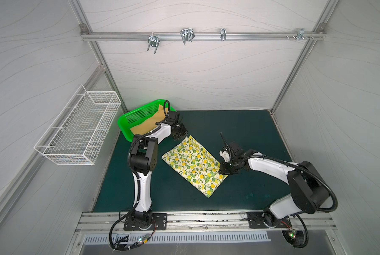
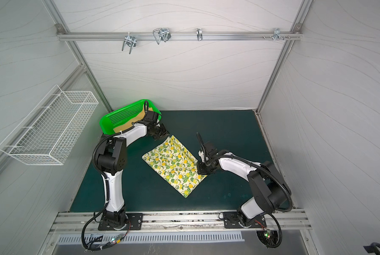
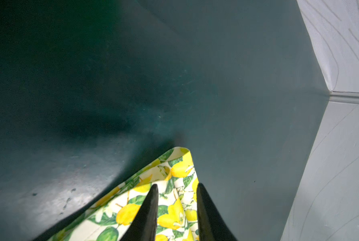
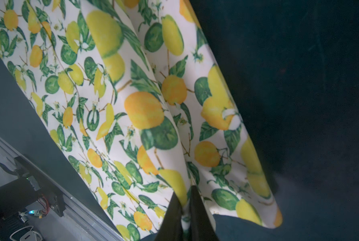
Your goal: Fold and stack the skirts
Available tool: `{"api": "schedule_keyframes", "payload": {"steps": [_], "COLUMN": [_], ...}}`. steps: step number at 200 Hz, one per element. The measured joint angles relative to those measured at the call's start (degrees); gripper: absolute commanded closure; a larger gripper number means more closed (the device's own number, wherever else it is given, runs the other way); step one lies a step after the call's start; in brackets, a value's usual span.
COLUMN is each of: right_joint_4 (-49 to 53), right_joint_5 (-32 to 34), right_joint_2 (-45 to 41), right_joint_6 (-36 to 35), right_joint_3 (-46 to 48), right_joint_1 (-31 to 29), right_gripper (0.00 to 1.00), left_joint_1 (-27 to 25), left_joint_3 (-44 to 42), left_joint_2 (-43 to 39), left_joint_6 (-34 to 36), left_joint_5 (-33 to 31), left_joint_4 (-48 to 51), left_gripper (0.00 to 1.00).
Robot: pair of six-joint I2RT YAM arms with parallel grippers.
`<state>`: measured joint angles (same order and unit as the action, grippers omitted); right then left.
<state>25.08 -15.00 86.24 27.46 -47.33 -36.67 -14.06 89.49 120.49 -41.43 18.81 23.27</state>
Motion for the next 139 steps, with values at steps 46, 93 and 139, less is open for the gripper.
{"api": "schedule_keyframes", "payload": {"steps": [46, 93, 139], "right_joint_4": [0.02, 0.02, 0.02], "right_joint_5": [-0.02, -0.02, -0.02], "right_joint_2": [-0.09, -0.28, -0.85], "right_joint_6": [0.02, 0.02, 0.02], "right_joint_3": [-0.52, -0.52, -0.52], "right_joint_1": [0.02, 0.02, 0.02], "right_gripper": [0.89, 0.89, 0.89], "left_joint_1": [-1.25, -1.64, -1.79], "left_joint_3": [1.09, 3.19, 5.84], "left_joint_2": [1.40, 2.54, 3.56], "left_joint_6": [0.98, 2.29, 3.39], "left_joint_5": [-0.55, -2.54, -3.65], "left_joint_4": [2.62, 6.58, 8.90], "left_gripper": [0.65, 0.70, 0.76]}}
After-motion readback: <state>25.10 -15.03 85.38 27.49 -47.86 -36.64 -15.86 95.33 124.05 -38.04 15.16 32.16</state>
